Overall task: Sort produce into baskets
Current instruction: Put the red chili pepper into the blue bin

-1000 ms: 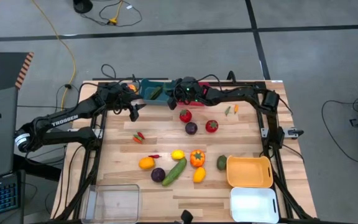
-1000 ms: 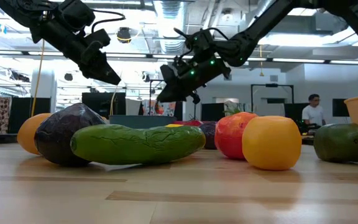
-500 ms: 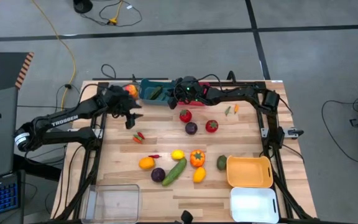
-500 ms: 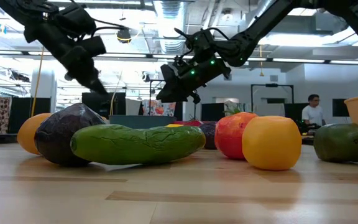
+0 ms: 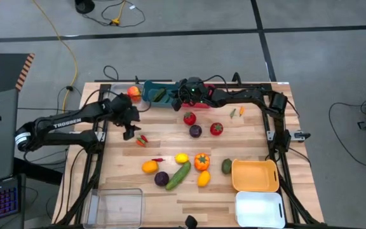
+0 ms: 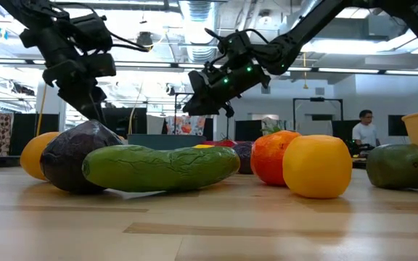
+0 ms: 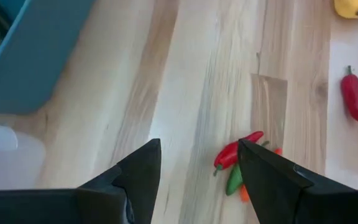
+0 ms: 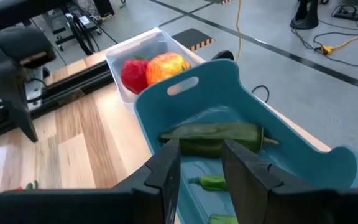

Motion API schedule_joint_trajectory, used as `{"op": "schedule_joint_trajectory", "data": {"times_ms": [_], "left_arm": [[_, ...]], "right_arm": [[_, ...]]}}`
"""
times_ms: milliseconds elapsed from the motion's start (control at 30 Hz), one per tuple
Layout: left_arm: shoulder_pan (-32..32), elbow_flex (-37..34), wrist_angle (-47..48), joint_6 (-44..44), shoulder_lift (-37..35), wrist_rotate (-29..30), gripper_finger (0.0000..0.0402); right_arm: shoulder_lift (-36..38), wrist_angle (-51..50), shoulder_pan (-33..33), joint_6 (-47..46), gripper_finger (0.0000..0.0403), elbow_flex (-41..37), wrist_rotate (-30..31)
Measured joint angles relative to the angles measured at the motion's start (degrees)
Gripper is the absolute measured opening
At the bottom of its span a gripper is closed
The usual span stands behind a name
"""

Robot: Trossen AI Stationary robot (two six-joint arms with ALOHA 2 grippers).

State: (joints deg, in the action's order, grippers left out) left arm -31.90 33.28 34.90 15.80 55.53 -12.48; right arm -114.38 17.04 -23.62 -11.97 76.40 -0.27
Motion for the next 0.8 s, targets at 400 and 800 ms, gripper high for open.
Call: {"op": "schedule_joint_trajectory", "data": {"times_ms": [400, 800], "left_arm": [[2.64, 0.0, 0.28, 0.04, 11.06, -0.8, 0.0199], [2.64, 0.0, 0.18, 0.06, 17.54, -0.72, 0.0199]], "right_arm": [[0.65, -0.32, 0.0, -0.02, 0.0143, 0.0, 0.0], [0.6, -0.33, 0.0, -0.02, 0.0143, 0.0, 0.0]]}}
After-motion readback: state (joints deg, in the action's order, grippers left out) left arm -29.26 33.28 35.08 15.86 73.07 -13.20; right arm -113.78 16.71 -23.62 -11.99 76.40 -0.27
